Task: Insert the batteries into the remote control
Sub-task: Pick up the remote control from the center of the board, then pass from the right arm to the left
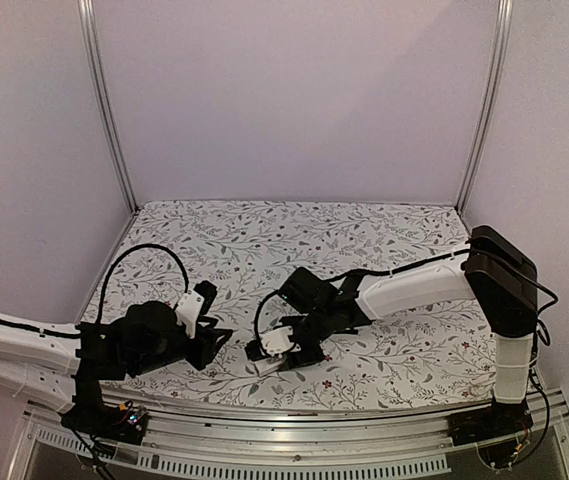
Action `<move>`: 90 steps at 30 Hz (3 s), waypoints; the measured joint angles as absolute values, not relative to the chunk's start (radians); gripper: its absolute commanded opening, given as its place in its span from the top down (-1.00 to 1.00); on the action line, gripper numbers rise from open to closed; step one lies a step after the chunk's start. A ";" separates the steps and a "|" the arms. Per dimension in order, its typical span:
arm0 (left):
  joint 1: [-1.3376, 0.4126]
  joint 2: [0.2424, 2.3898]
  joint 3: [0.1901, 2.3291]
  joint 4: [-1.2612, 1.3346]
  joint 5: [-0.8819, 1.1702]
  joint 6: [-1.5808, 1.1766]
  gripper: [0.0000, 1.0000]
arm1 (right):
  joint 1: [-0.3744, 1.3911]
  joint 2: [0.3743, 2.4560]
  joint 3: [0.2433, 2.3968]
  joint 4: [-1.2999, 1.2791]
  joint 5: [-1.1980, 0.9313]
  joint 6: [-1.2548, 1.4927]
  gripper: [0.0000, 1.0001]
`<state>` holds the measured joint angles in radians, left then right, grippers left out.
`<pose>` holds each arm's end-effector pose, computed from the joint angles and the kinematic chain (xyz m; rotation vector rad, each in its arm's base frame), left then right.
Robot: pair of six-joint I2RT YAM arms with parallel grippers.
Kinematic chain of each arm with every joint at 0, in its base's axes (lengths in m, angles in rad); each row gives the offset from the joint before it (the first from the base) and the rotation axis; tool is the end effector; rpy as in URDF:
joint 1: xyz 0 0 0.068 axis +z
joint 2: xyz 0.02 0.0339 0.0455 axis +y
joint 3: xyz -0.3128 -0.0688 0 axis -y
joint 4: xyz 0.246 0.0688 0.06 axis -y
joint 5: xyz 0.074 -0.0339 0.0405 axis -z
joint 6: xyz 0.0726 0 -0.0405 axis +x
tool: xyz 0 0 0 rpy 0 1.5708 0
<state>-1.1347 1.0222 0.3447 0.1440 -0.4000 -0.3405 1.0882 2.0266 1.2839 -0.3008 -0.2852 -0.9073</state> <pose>0.1133 -0.1761 0.2013 0.5827 2.0119 -0.4865 0.1916 0.4097 0.1480 -2.2473 1.3298 0.4367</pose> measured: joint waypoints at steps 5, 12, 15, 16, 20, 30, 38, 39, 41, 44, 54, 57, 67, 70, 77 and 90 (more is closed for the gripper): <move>-1.134 1.022 0.345 0.144 -0.400 -0.340 0.16 | 1.088 2.027 1.286 -0.316 -0.282 -0.905 0.22; -1.134 1.021 0.345 0.144 -0.400 -0.340 0.16 | 1.085 2.027 1.286 -0.324 -0.289 -0.896 0.37; -1.133 1.021 0.345 0.144 -0.400 -0.339 0.16 | 1.073 2.024 1.286 -0.326 -0.304 -0.875 0.40; -1.133 1.021 0.345 0.144 -0.401 -0.337 0.16 | 1.069 2.022 1.285 -0.327 -0.312 -0.868 0.40; -1.132 1.019 0.345 0.147 -0.400 -0.324 0.16 | 1.044 1.985 1.268 -0.317 -0.342 -0.827 0.43; -1.135 0.989 0.335 0.212 -0.315 -0.252 -0.17 | 1.003 1.861 1.201 -0.213 -0.405 -0.751 0.45; -1.166 0.845 0.215 0.407 -0.221 -0.096 -0.43 | 0.980 1.745 1.107 -0.119 -0.469 -0.695 0.45; -1.170 0.851 0.214 0.422 -0.216 -0.073 -0.44 | 0.979 1.725 1.098 -0.104 -0.477 -0.689 0.45; -1.175 0.884 0.217 0.461 -0.210 -0.027 -0.45 | 0.979 1.692 1.085 -0.077 -0.490 -0.682 0.45; -1.177 0.950 0.229 0.498 -0.194 0.033 -0.47 | 0.979 1.653 1.074 -0.035 -0.513 -0.673 0.45; -1.179 1.068 0.282 0.656 -0.117 0.131 -0.44 | 0.979 1.587 1.031 0.004 -0.597 -0.670 0.45; -1.179 1.100 0.305 0.700 -0.088 0.130 -0.41 | 0.979 1.577 1.029 0.012 -0.616 -0.671 0.44; -1.181 1.127 0.347 0.750 -0.055 0.106 0.11 | 0.979 1.564 1.027 0.028 -0.642 -0.671 0.45; -1.183 1.127 0.347 0.746 -0.050 0.094 0.20 | 0.979 1.564 1.027 0.029 -0.642 -0.670 0.45; -1.183 1.129 0.358 0.736 -0.037 0.079 0.41 | 0.979 1.564 1.027 0.031 -0.641 -0.670 0.46; -1.184 1.149 0.364 0.735 -0.032 0.094 1.00 | 0.979 1.562 1.022 0.016 -0.640 -0.672 -0.06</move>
